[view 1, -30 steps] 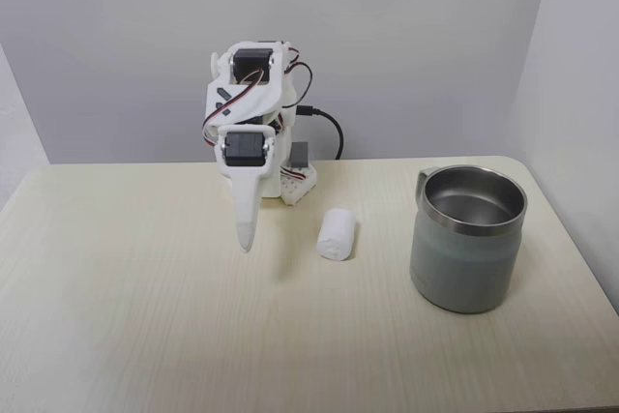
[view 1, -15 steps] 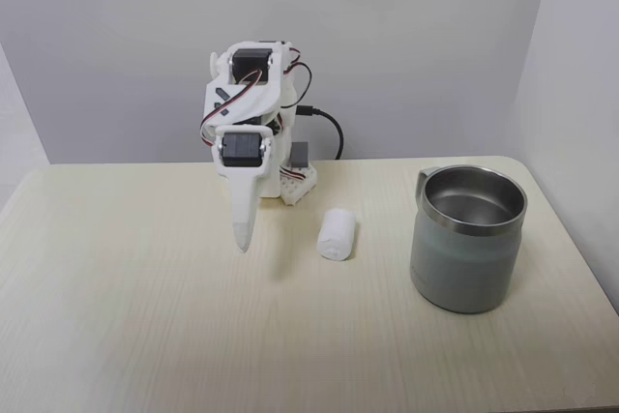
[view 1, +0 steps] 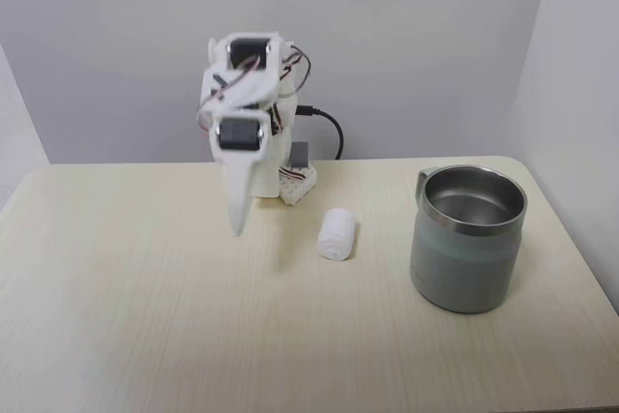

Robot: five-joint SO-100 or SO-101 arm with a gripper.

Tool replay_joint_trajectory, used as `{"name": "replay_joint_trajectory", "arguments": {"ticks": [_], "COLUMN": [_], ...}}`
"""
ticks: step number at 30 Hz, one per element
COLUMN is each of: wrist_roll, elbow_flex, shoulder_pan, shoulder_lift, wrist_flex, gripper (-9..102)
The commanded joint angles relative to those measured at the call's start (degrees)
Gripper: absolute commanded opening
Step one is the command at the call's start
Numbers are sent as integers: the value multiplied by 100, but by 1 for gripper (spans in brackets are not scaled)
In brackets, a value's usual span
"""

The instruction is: Grasp a dressing and put it in the cup.

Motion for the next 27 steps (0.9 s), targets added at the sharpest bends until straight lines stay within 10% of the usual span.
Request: {"name": "replay_joint_trajectory", "arguments": {"ticks": [1, 18, 27], "wrist_roll": [-299, -3094, -4052], "elbow_flex": [1055, 4553, 3797], "shoulder_pan": [-255, -3129, -3419], "shoulder_lift": [-26, 2593, 3472], "wrist_flex": [422, 3665, 3735], "gripper": [0, 25, 29]}}
